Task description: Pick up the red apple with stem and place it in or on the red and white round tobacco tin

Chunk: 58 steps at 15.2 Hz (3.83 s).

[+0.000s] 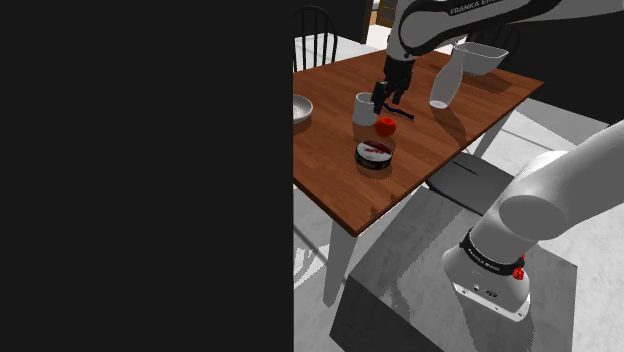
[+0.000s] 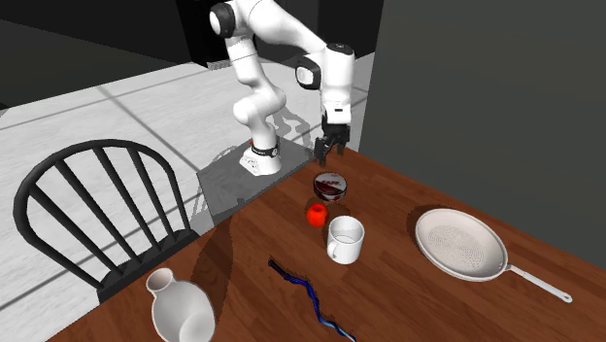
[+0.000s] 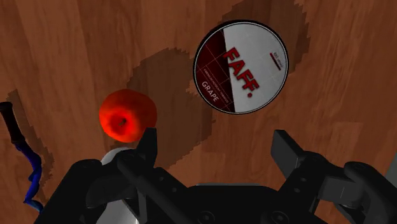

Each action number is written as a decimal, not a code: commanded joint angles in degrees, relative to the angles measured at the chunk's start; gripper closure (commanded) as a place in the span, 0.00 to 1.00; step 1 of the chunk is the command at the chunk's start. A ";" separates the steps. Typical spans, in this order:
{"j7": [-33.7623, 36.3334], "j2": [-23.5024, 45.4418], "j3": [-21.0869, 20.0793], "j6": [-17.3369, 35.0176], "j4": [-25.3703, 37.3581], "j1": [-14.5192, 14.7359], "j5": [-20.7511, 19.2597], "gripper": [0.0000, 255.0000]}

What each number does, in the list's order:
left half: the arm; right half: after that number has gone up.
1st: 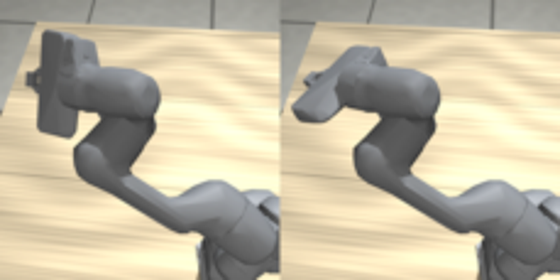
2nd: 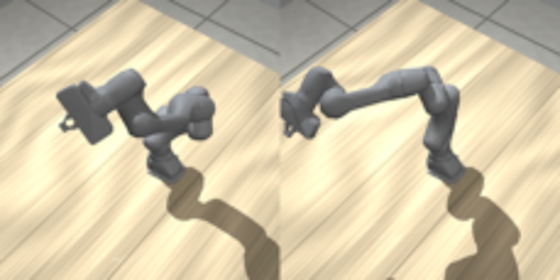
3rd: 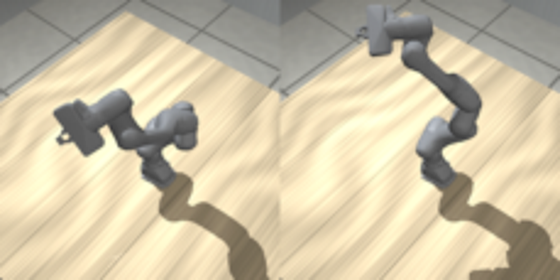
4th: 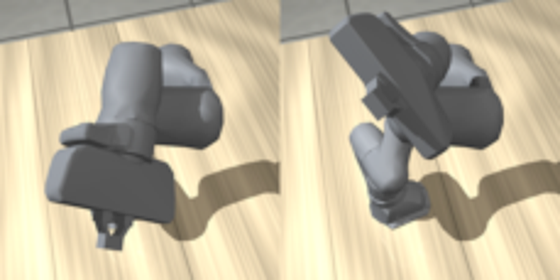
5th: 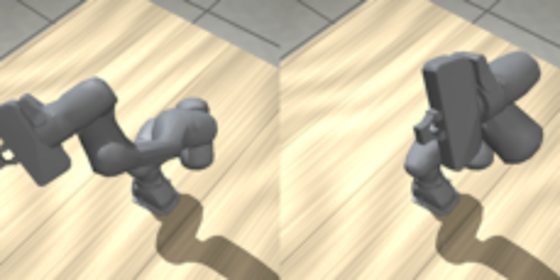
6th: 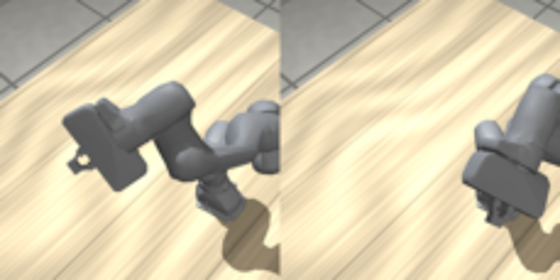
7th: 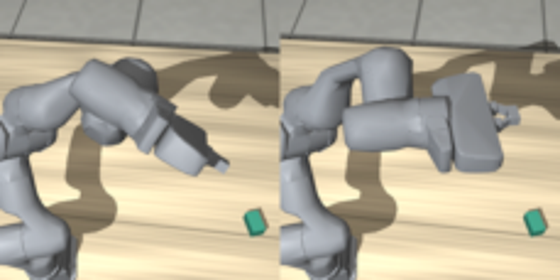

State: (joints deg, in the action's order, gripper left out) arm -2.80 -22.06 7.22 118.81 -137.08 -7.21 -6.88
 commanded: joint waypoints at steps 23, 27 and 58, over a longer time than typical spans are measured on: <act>-7.28 25.46 6.65 18.54 7.26 -4.66 -1.17 0.00; -7.28 25.45 6.65 18.53 7.26 -4.66 -1.17 1.00; -8.03 17.27 6.19 1.77 15.98 -4.23 -1.77 1.00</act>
State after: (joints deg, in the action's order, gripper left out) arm -10.81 -4.53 13.44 121.36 -121.61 -11.46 -8.63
